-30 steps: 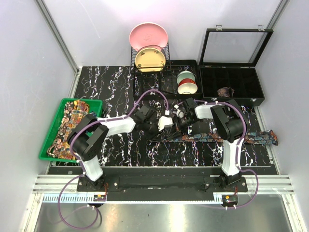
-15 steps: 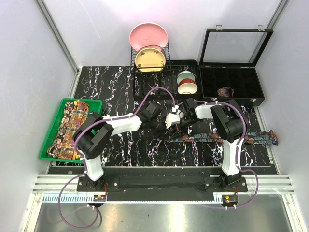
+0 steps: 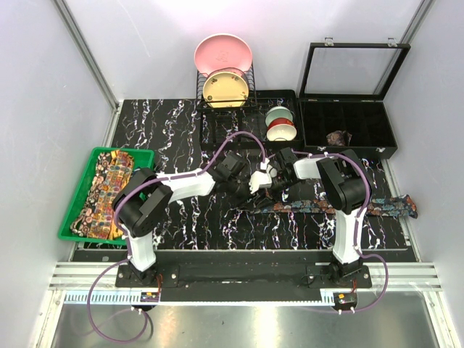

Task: Roll the ties
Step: Roll the tie at the center of the board.

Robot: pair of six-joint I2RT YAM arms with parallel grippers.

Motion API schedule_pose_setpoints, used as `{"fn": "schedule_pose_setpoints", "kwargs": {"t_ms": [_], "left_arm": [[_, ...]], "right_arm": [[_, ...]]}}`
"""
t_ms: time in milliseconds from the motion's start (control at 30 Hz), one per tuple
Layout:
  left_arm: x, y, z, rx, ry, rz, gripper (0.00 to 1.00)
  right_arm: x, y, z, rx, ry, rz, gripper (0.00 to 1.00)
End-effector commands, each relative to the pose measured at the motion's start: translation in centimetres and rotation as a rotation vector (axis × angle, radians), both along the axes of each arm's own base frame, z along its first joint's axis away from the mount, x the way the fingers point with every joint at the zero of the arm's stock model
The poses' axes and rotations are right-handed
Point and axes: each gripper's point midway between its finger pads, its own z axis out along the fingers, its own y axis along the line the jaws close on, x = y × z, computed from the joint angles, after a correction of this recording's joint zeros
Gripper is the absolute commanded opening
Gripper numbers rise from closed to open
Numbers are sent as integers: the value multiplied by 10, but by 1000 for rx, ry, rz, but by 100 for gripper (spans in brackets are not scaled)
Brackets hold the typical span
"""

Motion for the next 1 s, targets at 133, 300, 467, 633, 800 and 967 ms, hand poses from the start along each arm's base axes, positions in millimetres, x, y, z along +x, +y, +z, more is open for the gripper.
{"fn": "schedule_pose_setpoints", "kwargs": {"t_ms": [133,300,467,633,800,967], "left_arm": [[-8,21,-52,180,5,-10,29],[-7,31,-63,228,-16,-6,30],[-6,30,-63,230,-25,-2,30],[-6,30,-60,229,-36,0,31],[-5,29,-58,225,-42,-2,31],[-6,30,-57,226,-42,-3,31]], "right_arm": [[4,-1,33,50,-63,-10,16],[8,-13,51,68,-66,-32,26],[3,-15,59,101,-64,-26,38],[2,-9,49,100,-43,-18,39],[4,-10,28,50,-24,-24,36],[1,-14,16,0,-27,-17,35]]}}
